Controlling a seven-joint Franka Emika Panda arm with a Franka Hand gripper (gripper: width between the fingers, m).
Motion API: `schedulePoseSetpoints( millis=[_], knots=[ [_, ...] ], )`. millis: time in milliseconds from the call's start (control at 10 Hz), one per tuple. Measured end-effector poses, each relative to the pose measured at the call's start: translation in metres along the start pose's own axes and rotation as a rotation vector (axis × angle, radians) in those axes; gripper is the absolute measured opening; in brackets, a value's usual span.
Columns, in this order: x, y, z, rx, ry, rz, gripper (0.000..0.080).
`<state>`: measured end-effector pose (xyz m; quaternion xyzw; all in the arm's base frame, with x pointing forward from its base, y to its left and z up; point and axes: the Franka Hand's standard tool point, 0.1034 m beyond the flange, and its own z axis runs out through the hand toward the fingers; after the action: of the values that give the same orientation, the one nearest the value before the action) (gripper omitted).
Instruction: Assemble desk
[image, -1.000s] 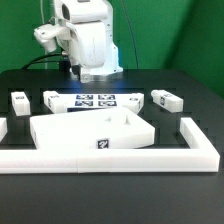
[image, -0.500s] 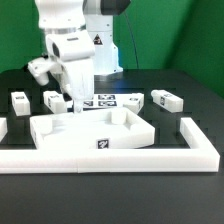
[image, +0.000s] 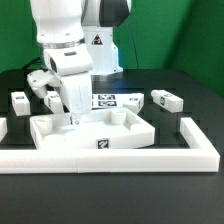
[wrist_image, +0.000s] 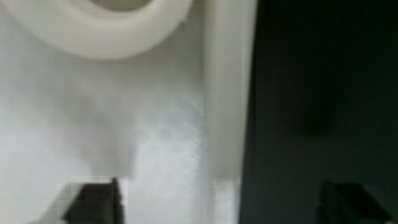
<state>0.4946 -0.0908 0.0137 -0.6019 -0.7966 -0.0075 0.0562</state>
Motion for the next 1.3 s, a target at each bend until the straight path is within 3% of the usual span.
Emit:
schedulePoseSetpoints(
  millis=[100, 200, 300, 400, 1000, 1100, 1300],
  knots=[
    [0.0, 0.0, 0.0, 0.0, 0.0, 0.0, 0.0398],
    [0.0, 0.0, 0.0, 0.0, 0.0, 0.001, 0.0398],
    [0.0, 0.0, 0.0, 0.0, 0.0, 0.001, 0.0213],
    [0.0, 0.0, 0.0, 0.001, 0.0, 0.001, 0.0083],
    [-0.001, 0.0, 0.0, -0.001, -0.001, 0.002, 0.0057],
    [0.002, 0.004, 0.0, -0.004, 0.0, 0.041, 0.0057],
    [0.022, 0.032, 0.0, -0.018, 0.009, 0.152, 0.0057]
  ],
)
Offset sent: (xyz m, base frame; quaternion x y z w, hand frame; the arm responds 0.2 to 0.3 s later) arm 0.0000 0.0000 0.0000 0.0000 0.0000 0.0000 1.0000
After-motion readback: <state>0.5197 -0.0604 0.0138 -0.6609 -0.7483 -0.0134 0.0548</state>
